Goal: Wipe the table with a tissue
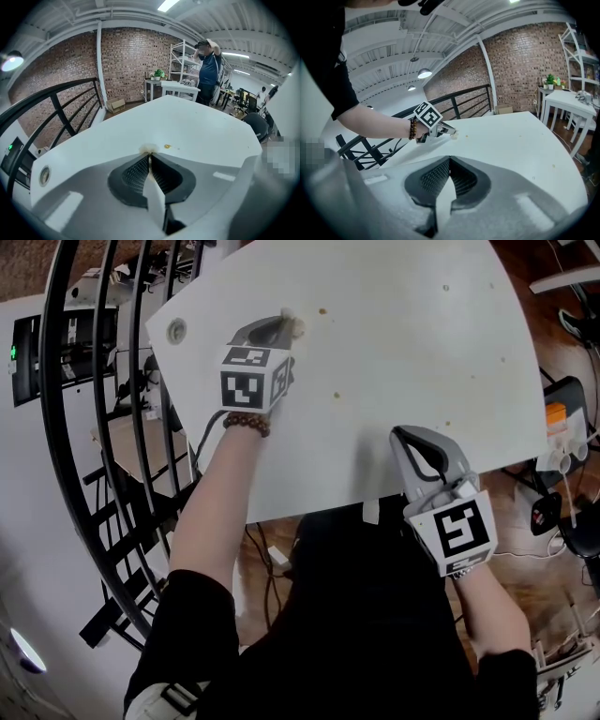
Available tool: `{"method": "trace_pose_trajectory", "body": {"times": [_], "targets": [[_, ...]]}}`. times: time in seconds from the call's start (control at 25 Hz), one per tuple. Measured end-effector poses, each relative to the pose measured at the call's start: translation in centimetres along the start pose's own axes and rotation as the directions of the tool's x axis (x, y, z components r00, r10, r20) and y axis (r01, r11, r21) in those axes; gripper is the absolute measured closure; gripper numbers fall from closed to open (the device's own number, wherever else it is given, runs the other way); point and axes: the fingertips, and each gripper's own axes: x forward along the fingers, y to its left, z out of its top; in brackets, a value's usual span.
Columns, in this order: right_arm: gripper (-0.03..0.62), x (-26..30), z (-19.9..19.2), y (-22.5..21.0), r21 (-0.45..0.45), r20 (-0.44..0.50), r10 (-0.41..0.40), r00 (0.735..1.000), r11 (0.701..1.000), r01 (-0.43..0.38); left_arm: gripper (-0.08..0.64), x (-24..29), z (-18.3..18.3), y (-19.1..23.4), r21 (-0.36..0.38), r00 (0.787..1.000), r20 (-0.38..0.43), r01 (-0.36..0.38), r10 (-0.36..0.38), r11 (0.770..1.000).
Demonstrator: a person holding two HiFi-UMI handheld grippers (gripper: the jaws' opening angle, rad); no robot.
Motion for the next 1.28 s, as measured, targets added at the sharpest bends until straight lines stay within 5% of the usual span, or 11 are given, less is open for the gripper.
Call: {"method": "trace_pose_trajectory", "body": {"times": [1.28], "targets": [[0.601,-2.2,-1.6,-4.4,0.004,-0.012,-0.001,1.000,1.000,0.001,0.526,4.4,1.0,-5.0,0.050,0.996,-0.063,0.065,-0.062,0.997]]}}
